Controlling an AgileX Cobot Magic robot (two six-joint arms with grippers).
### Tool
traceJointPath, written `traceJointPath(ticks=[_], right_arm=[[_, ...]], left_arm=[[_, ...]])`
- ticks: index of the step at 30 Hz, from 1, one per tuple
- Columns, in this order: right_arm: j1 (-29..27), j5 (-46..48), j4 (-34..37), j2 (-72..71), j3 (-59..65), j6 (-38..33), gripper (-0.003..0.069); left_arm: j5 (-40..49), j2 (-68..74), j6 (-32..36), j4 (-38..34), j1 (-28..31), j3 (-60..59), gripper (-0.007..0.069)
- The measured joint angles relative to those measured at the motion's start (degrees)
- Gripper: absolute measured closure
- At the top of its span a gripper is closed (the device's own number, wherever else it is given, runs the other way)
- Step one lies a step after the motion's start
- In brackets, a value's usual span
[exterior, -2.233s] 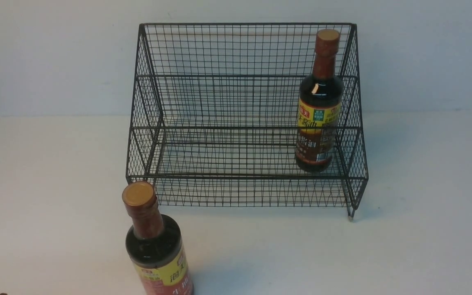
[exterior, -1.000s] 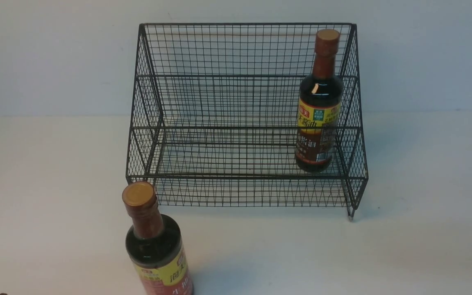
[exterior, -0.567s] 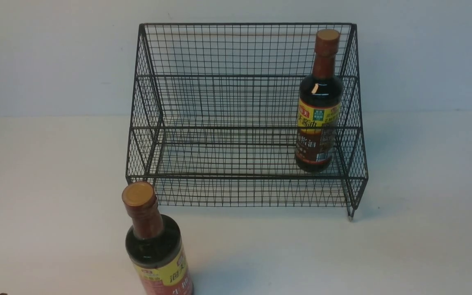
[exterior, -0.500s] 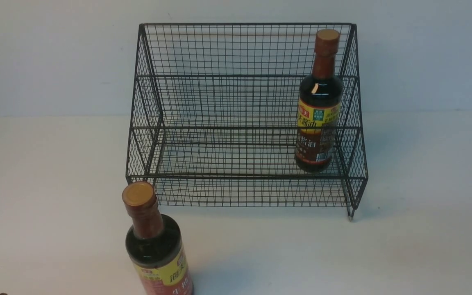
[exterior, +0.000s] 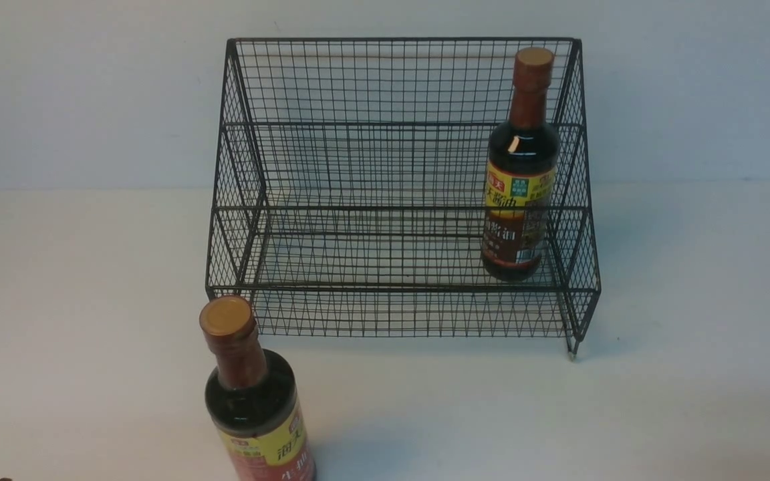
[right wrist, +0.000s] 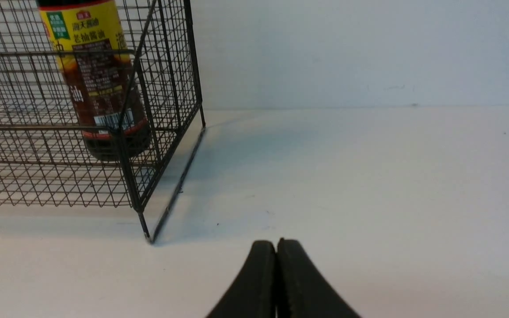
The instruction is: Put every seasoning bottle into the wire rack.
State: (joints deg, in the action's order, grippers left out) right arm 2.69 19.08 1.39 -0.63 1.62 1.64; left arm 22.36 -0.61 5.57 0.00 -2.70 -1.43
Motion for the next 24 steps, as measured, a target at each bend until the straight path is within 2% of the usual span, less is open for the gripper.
traceJointPath(ticks=[6,24], right_arm=[[0.0,1.3,-2.24,0.0,-0.06,-0.05,0.0673],[0.0,1.56,-2.3,0.0,-0.12,-0.05,0.0673]], left_arm=[[0.0,0.0,0.0,0.0,0.0,0.0,0.0629],[0.0,0.0,0.0,0.0,0.0,0.0,0.0629]])
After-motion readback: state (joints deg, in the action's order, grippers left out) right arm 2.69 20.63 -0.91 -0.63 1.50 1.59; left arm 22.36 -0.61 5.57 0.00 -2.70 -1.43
